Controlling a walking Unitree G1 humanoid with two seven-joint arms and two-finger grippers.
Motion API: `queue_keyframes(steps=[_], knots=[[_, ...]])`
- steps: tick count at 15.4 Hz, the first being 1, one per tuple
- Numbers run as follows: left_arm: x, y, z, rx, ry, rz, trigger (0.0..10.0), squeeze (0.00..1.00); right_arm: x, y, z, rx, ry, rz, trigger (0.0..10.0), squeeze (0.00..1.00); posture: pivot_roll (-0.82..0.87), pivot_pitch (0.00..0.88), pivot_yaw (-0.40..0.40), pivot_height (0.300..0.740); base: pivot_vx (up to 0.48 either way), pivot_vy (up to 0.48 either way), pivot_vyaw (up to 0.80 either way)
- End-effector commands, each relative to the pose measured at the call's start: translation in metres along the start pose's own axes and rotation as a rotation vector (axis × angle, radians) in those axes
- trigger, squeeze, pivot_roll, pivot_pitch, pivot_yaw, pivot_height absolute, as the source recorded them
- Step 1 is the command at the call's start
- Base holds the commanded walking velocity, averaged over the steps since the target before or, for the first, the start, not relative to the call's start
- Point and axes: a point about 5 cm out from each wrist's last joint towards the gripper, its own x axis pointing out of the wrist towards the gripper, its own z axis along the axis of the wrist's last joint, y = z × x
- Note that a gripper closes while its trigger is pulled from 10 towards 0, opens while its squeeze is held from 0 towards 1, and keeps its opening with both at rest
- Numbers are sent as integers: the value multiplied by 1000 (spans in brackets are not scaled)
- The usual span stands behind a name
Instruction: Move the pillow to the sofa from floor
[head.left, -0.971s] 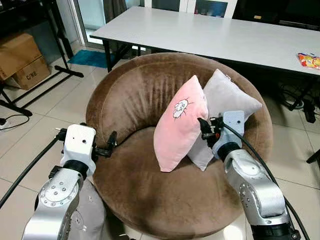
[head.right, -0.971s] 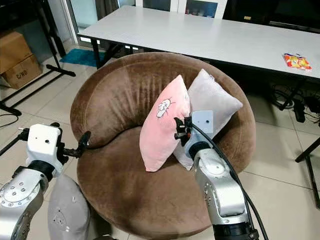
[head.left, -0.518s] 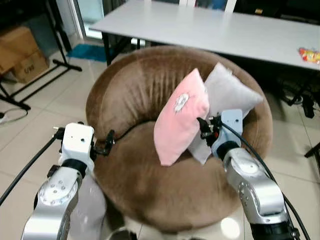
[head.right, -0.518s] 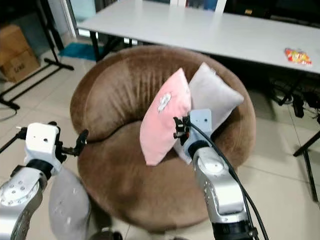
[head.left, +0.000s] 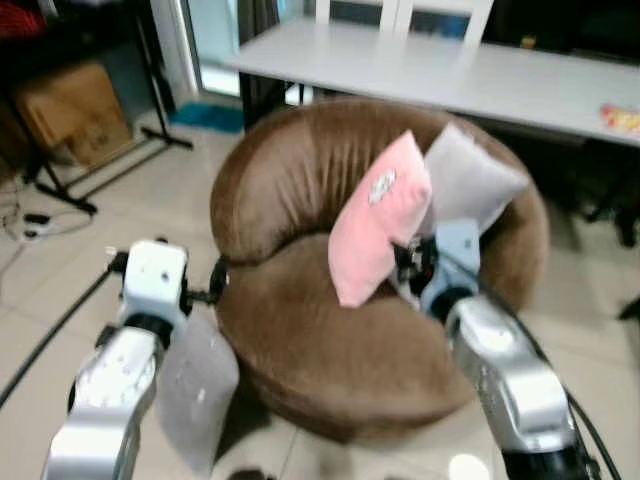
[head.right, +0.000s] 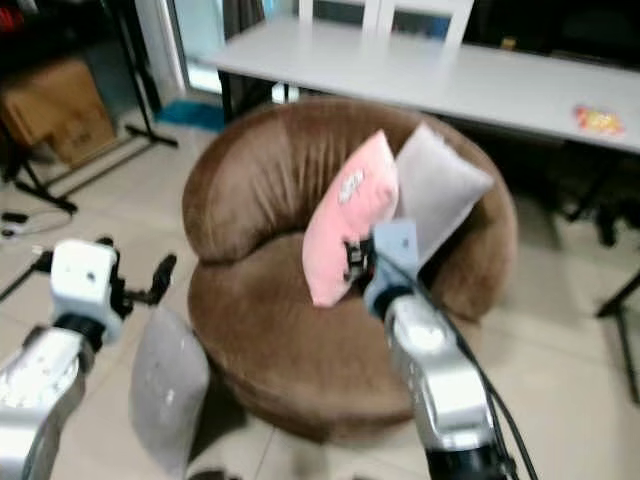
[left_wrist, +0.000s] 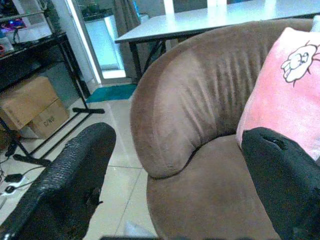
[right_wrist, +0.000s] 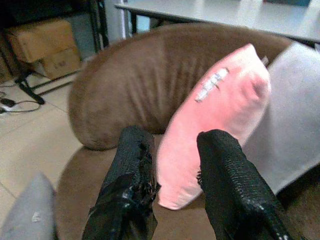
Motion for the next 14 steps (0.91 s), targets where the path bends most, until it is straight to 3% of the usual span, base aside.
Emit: queue_keyframes(steps=[1,14], knots=[[0,3,1,-8,-10,16,10000,0,1,2,9,-26,-26,20,10000,0,-54,0,-10,740,0,0,800],[3,2,7,-50,-59,18,10000,0,3,4,8,-25,-17,50,10000,0,-63,0,-9,740,20,0,800]])
